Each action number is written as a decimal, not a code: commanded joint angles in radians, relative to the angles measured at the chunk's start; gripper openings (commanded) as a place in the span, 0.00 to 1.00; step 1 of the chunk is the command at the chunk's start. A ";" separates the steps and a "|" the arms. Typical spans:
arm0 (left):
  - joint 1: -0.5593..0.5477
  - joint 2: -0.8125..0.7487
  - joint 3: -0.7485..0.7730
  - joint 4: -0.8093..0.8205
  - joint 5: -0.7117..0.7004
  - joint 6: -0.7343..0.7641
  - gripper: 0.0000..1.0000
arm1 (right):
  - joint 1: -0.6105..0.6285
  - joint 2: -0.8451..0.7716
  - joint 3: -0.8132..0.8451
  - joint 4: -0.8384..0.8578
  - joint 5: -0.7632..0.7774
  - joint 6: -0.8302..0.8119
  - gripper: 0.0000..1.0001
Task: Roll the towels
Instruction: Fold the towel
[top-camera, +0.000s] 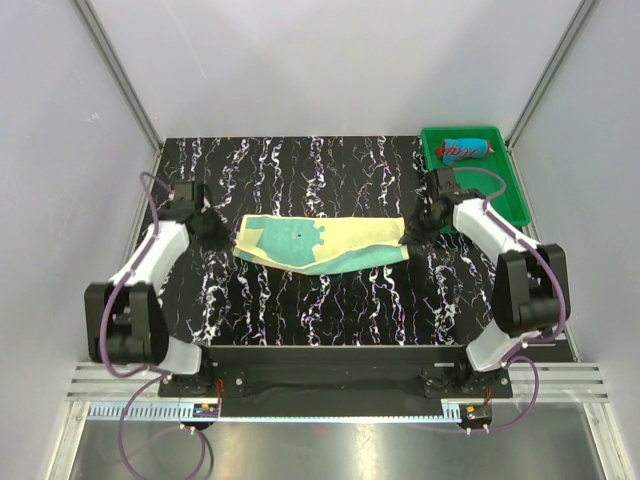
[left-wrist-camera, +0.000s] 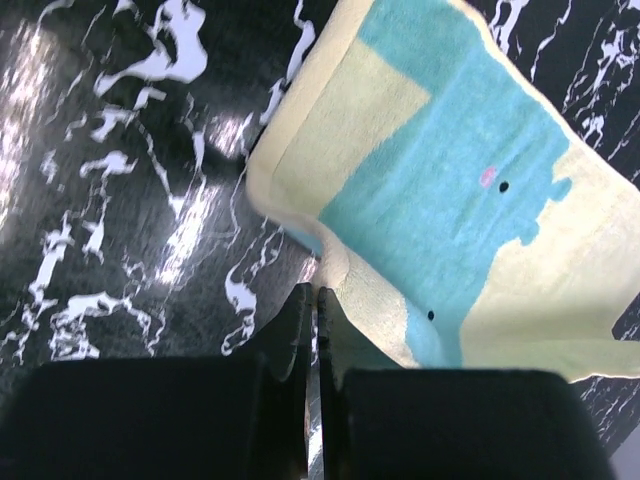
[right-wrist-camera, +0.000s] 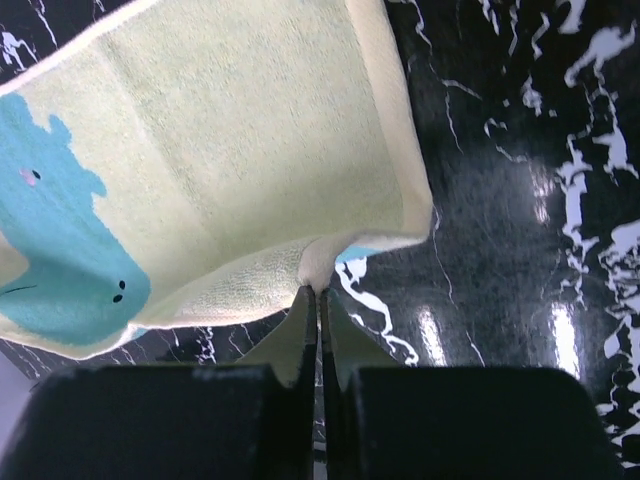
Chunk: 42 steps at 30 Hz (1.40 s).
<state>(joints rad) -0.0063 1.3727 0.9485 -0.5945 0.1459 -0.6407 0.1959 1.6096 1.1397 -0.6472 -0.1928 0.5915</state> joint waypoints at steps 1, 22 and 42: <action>0.003 0.101 0.134 -0.001 0.047 0.035 0.00 | -0.006 0.071 0.104 -0.031 0.029 -0.036 0.00; 0.003 0.546 0.575 -0.113 0.029 0.082 0.00 | -0.072 0.331 0.338 -0.057 0.035 -0.078 0.00; 0.003 0.692 0.717 -0.162 -0.020 0.099 0.00 | -0.113 0.443 0.465 -0.074 0.004 -0.093 0.00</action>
<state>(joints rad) -0.0063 2.0483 1.6173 -0.7513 0.1532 -0.5625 0.0887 2.0266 1.5486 -0.7067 -0.1783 0.5152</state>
